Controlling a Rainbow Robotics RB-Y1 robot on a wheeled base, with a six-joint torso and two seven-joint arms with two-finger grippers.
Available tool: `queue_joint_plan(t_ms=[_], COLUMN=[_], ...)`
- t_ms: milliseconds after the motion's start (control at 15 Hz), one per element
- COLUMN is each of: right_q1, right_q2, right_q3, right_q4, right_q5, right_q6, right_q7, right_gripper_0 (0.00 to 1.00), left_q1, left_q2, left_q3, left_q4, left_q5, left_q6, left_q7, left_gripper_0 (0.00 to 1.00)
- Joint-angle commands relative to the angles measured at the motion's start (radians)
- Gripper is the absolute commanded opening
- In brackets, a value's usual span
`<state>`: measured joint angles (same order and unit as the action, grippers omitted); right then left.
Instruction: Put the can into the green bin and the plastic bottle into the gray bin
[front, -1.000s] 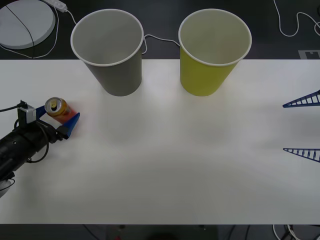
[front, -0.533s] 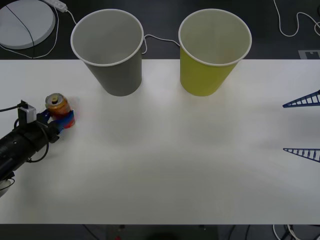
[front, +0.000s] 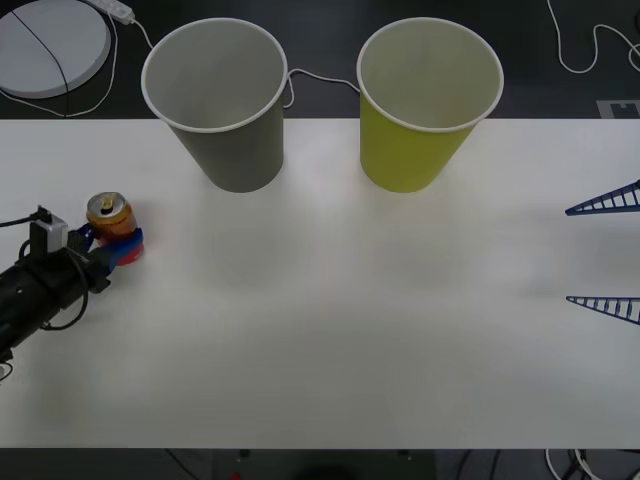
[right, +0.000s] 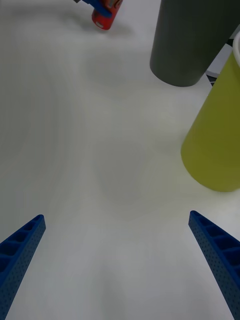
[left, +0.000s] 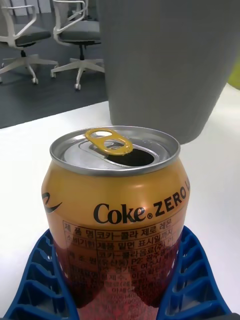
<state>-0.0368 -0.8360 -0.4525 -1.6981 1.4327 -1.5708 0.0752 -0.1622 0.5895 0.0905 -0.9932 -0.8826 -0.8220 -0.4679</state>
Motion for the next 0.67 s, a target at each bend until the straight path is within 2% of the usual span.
queue_joint_plan(t_ms=[67, 400, 667], right_q1=[0.0, 0.0, 0.0], right_q2=[0.0, 0.0, 0.0], right_q3=[0.0, 0.0, 0.0], right_q4=[0.0, 0.0, 0.0], right_q5=[0.0, 0.0, 0.0], right_q6=[0.0, 0.0, 0.0], right_q7=[0.0, 0.0, 0.0], right_gripper_0=[1.0, 1.0, 1.0], left_q1=[0.053, 0.128, 0.132], left_q2=[0.046, 0.184, 0.302], left_q3=[0.0, 0.0, 0.0], left_q4=[-0.084, -0.24, -0.315], left_q5=[-0.05, -0.177, -0.26], left_q6=[-0.005, -0.062, -0.181], left_q7=[0.051, 0.281, 0.42], left_gripper_0=[0.0, 0.0, 0.0])
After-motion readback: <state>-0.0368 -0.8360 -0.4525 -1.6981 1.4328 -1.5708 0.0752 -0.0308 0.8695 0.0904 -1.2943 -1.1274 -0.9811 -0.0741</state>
